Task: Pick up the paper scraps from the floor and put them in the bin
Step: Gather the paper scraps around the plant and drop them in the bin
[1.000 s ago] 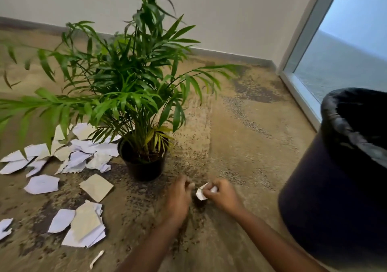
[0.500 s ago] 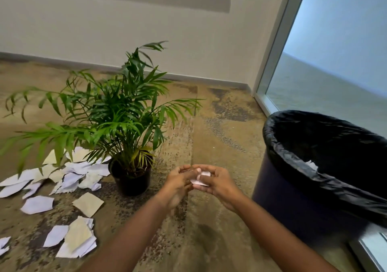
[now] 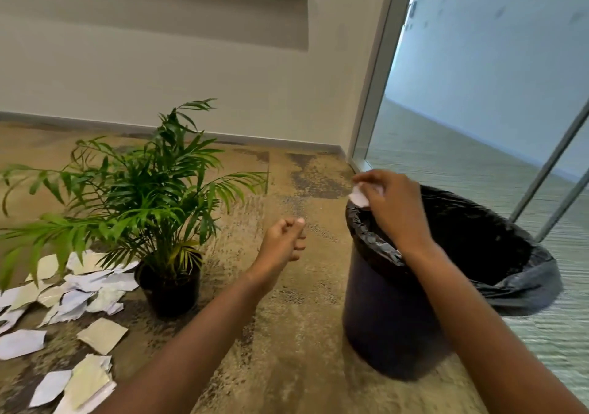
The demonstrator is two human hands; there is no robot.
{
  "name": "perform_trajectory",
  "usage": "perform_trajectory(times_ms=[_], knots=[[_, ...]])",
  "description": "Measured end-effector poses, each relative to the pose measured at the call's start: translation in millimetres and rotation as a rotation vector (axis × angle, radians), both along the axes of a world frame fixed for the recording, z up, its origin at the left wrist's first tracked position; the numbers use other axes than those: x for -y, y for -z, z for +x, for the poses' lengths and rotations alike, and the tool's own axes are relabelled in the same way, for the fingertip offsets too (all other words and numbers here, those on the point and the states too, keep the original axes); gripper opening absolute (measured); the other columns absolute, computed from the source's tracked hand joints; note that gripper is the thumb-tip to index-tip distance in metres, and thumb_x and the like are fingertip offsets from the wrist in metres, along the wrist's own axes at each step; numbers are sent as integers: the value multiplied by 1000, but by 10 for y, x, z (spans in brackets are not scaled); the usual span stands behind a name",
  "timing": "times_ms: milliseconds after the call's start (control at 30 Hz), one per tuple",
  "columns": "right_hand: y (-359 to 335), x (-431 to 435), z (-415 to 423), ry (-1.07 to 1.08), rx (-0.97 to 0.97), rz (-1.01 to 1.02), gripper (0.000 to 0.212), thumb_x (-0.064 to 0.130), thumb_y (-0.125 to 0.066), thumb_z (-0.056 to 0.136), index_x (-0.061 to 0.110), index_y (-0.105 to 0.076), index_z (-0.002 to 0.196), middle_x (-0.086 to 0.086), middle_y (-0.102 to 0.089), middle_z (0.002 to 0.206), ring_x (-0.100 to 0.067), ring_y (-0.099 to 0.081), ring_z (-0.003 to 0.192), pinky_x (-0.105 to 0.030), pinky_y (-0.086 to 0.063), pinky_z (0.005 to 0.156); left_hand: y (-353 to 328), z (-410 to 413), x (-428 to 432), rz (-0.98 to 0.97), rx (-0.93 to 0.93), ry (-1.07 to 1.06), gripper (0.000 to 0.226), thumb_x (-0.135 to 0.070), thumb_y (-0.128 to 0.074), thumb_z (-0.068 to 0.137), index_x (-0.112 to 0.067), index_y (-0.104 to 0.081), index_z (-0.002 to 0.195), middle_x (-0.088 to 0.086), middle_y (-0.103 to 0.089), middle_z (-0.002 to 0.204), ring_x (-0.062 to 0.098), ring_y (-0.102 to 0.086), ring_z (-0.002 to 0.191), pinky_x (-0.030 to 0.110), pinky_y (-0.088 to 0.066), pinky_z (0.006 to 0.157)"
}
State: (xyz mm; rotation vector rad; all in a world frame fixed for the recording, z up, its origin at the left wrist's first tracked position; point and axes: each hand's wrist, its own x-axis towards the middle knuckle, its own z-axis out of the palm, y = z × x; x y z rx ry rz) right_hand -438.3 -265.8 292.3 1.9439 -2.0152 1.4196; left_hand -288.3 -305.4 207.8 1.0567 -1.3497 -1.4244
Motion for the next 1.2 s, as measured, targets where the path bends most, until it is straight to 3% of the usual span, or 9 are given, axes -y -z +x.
perform_trajectory(times_ms=[133, 233, 367, 567, 700, 800, 933, 1100, 1200], knots=[[72, 14, -484, 213, -160, 242, 23, 8, -51, 90, 12, -71, 103, -10, -71, 109, -24, -64, 98, -27, -45, 85, 349, 162, -40, -132, 408, -7, 16, -23, -43, 98, -11, -53, 100, 0, -52, 88, 15, -49, 83, 24, -40, 66], [208, 48, -678, 292, -187, 468, 29, 6, -47, 87, 16, -70, 102, -12, -68, 113, -27, -62, 94, -29, -45, 80, 538, 431, -26, -156, 684, 26, 18, -21, -46, 97, -9, -55, 105, 0, -53, 87, 14, -49, 79, 23, -39, 63], [243, 79, -671, 265, -256, 856, 49, 16, -62, 85, 23, -50, 132, -14, -53, 133, -32, -52, 118, -36, -45, 98, 673, 868, -47, -124, 972, 121, 18, -21, -49, 94, -9, -53, 107, 7, -57, 100, 21, -56, 92, 32, -45, 81], [82, 199, -130, 259, -436, 451, 43, 3, -55, 87, 8, -51, 129, -28, -53, 121, -42, -53, 110, -44, -45, 93, 760, 1618, -138, -144, 1487, 265, 42, -33, -48, 95, -14, -41, 132, 13, -43, 133, 30, -48, 121, 40, -43, 97], [41, 238, 640, -8, -381, 275, 25, -3, -54, 86, 3, -67, 106, -22, -64, 110, -33, -60, 101, -37, -47, 89, 789, 2127, -200, -118, 1638, 239, 44, -27, -47, 94, -13, -38, 135, 16, -43, 138, 32, -49, 122, 40, -44, 95], [211, 293, 1219, -181, -390, 377, 22, -2, -53, 87, 5, -70, 99, -16, -69, 106, -28, -63, 96, -32, -48, 83, 813, 2414, -275, -100, 1733, 279, 56, -28, -47, 94, -11, -27, 143, 17, -29, 149, 35, -44, 128, 41, -43, 97], [650, 337, 1967, -413, -471, 554, 26, -2, -51, 83, 7, -72, 95, -13, -72, 100, -25, -65, 95, -28, -50, 82, 945, 2864, -398, -45, 1698, 236, 55, -35, -53, 92, -15, -31, 139, 14, -37, 143, 31, -44, 128, 39, -42, 97], [1440, 240, 2644, -697, -573, 830, 28, 13, -59, 86, 9, -64, 113, -12, -64, 117, -26, -60, 109, -32, -50, 89, 1343, 3289, -583, 153, 1554, 16, 73, -41, -60, 85, -20, -25, 145, 12, -29, 151, 30, -32, 138, 40, -36, 107], [2004, 104, 2946, -750, -643, 1002, 62, 29, -69, 81, 4, -43, 132, -15, -48, 136, -28, -47, 124, -33, -43, 97, 1625, 3461, -715, 296, 1457, -135, 77, -42, -58, 86, -22, -16, 148, 14, -12, 157, 34, -12, 146, 50, -24, 116]])
